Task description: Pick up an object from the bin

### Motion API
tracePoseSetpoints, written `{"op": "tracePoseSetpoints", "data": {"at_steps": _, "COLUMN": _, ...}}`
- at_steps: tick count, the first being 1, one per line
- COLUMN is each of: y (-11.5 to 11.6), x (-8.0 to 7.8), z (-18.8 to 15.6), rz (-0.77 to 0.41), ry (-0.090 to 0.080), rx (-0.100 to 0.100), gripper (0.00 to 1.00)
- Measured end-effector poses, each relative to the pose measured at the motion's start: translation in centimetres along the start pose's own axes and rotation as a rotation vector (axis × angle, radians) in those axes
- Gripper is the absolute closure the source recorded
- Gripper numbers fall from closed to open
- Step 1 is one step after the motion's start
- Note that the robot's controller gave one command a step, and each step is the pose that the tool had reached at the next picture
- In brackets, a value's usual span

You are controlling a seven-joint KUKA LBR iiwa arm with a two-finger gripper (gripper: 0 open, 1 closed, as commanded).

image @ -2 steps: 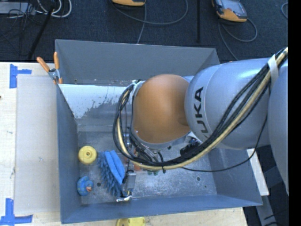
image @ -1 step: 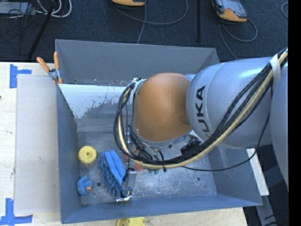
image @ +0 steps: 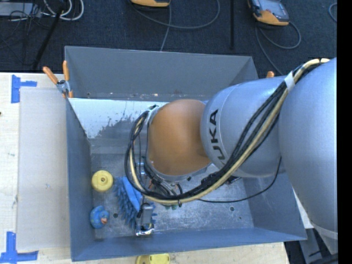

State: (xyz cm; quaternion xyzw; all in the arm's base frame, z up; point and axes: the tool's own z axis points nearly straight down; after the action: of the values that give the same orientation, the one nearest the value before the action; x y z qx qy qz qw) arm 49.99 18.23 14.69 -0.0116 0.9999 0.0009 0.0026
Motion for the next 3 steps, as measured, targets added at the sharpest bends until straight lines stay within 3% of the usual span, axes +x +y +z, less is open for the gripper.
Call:
{"op": "tracePoseSetpoints", "data": {"at_steps": 1, "y": 2.0, "x": 1.0, "z": 6.2, "rz": 0.069, "ry": 0.006, "rx": 0.001, "gripper": 1.00}}
{"op": "tracePoseSetpoints", "data": {"at_steps": 2, "y": 2.0, "x": 1.0, "z": 6.2, "rz": 0.070, "ry": 0.006, "rx": 0.001, "gripper": 1.00}}
{"op": "tracePoseSetpoints", "data": {"at_steps": 3, "y": 1.2, "x": 1.8, "z": 1.4, "rz": 0.053, "ry": 0.014, "rx": 0.005, "gripper": 1.00}}
